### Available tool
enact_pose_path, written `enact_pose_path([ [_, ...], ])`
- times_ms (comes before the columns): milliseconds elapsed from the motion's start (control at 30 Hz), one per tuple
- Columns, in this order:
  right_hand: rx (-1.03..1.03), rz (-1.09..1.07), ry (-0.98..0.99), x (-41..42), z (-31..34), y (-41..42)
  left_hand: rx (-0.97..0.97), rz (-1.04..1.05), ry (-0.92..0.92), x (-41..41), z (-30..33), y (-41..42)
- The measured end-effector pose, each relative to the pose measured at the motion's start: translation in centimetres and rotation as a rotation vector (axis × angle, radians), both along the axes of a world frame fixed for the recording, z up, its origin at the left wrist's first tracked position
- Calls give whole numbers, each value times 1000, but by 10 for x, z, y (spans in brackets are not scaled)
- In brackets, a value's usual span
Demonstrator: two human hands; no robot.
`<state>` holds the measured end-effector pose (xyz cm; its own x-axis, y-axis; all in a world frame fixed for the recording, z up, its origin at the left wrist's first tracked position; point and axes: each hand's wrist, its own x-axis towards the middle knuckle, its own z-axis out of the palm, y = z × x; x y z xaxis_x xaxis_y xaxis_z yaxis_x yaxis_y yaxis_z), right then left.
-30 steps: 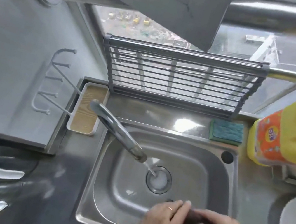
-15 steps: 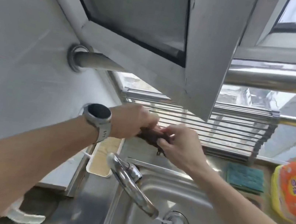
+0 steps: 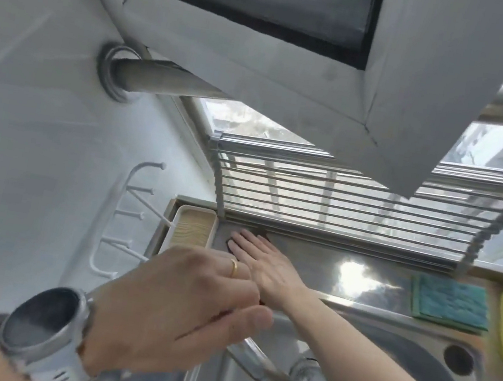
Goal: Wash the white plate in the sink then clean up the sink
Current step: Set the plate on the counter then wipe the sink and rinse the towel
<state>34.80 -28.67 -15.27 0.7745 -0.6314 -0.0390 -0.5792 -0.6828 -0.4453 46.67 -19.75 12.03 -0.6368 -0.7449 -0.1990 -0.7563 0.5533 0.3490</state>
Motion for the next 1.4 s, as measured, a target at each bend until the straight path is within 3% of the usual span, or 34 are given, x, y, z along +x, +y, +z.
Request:
enact_pose_path([
  [100,-57,-146,-14,-24,-10,15,-157,-37,-69,-2,-16,5],
  [267,-181,-341,48,-126,-10,40,-281,-19,22,-3,-31,10],
  [433,-99,-452,297,-211,12,56,-295,-10,80,-7,-38,9],
  [600,-29,-518,365,-203,8,61,-304,-21,91,-12,-36,10],
  [800,-115,-297,252,-188,7,71,-337,7,51,-10,-36,15],
  [1033,-260,-142,340,-283,29,92,-360,4,38,-12,-37,18],
  [1200,-268,-40,340,-304,43,120,-357,6,80,-10,-37,18],
  [1300,-257,-119,258,-311,53,144,-353,1,130,-10,-37,18],
  [1400,-239,-330,215,-320,66,158,-347,4,137,-9,-40,17],
])
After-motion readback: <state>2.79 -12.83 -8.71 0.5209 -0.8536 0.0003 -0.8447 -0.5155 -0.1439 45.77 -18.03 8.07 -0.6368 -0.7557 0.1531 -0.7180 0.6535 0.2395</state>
